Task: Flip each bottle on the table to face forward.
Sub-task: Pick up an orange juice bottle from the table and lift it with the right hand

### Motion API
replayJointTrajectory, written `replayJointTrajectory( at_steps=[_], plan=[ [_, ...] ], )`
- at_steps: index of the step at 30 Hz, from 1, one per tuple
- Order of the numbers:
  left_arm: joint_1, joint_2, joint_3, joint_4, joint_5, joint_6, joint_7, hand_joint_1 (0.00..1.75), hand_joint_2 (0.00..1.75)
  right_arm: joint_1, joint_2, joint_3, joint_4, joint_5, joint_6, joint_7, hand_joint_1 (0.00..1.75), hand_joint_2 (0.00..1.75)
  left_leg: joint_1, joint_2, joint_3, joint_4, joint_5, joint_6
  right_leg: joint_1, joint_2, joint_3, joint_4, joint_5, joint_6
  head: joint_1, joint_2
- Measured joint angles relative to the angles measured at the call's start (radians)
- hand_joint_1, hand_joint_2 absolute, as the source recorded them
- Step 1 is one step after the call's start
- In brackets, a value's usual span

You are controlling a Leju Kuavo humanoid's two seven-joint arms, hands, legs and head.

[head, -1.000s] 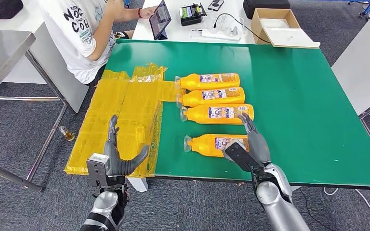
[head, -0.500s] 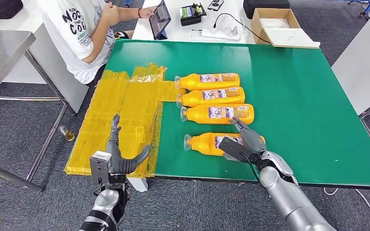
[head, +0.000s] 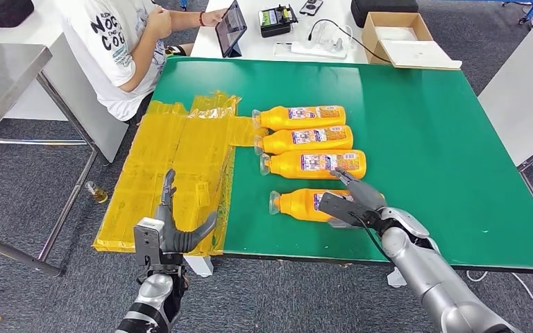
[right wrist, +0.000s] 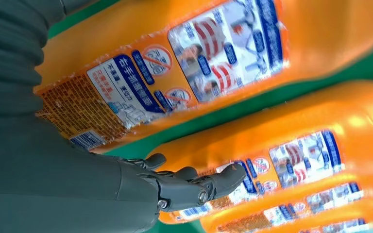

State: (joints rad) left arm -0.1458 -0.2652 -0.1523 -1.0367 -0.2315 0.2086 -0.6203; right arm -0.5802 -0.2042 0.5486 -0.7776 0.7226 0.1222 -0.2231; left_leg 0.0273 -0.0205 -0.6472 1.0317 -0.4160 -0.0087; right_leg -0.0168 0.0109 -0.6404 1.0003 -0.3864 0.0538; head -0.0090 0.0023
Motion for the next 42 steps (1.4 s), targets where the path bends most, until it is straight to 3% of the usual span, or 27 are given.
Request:
replayJointTrajectory(
  at_steps=[9, 23, 33, 34, 38, 42],
  plan=[
    [-0.004, 0.001, 0.006, 0.02, 0.001, 0.003, -0.001, 0.0, 1.75, -0.043, -0.051, 0.073, 0.013, -0.031, 0.066, 0.019, 0.0, 1.75, 0.0, 0.0, 0.0, 0.0, 0.0, 0.0, 0.0, 0.0, 0.0, 0.0, 0.0, 0.0, 0.0, 0.0],
    [-0.012, 0.001, 0.012, 0.036, 0.003, 0.009, -0.001, 0.0, 1.75, -0.066, -0.087, 0.13, 0.016, -0.067, 0.103, 0.02, 0.0, 1.75, 0.0, 0.0, 0.0, 0.0, 0.0, 0.0, 0.0, 0.0, 0.0, 0.0, 0.0, 0.0, 0.0, 0.0],
    [-0.017, 0.001, 0.014, 0.05, 0.01, 0.018, -0.001, 0.0, 1.75, -0.096, -0.139, 0.234, -0.001, -0.093, 0.15, 0.07, 0.02, 1.75, 0.0, 0.0, 0.0, 0.0, 0.0, 0.0, 0.0, 0.0, 0.0, 0.0, 0.0, 0.0, 0.0, 0.0],
    [-0.019, 0.001, 0.014, 0.052, 0.01, 0.018, 0.0, 0.0, 1.75, -0.101, -0.139, 0.247, 0.002, -0.093, 0.152, 0.072, 0.08, 1.75, 0.0, 0.0, 0.0, 0.0, 0.0, 0.0, 0.0, 0.0, 0.0, 0.0, 0.0, 0.0, 0.0, 0.0],
    [-0.025, 0.001, 0.014, 0.063, 0.011, 0.018, 0.0, 0.0, 1.75, -0.116, -0.126, 0.295, 0.04, -0.087, 0.128, 0.078, 1.35, 1.75, 0.0, 0.0, 0.001, 0.0, 0.0, 0.0, 0.0, 0.0, 0.0, 0.0, 0.0, 0.0, 0.0, 0.0],
    [-0.032, 0.0, 0.014, 0.073, 0.017, 0.018, 0.001, 0.0, 1.75, -0.14, -0.104, 0.335, 0.09, -0.072, 0.112, 0.087, 1.46, 1.75, 0.0, 0.001, 0.003, 0.0, 0.0, 0.0, 0.0, 0.0, 0.002, 0.0, 0.0, 0.0, 0.0, 0.0]
  ],
)
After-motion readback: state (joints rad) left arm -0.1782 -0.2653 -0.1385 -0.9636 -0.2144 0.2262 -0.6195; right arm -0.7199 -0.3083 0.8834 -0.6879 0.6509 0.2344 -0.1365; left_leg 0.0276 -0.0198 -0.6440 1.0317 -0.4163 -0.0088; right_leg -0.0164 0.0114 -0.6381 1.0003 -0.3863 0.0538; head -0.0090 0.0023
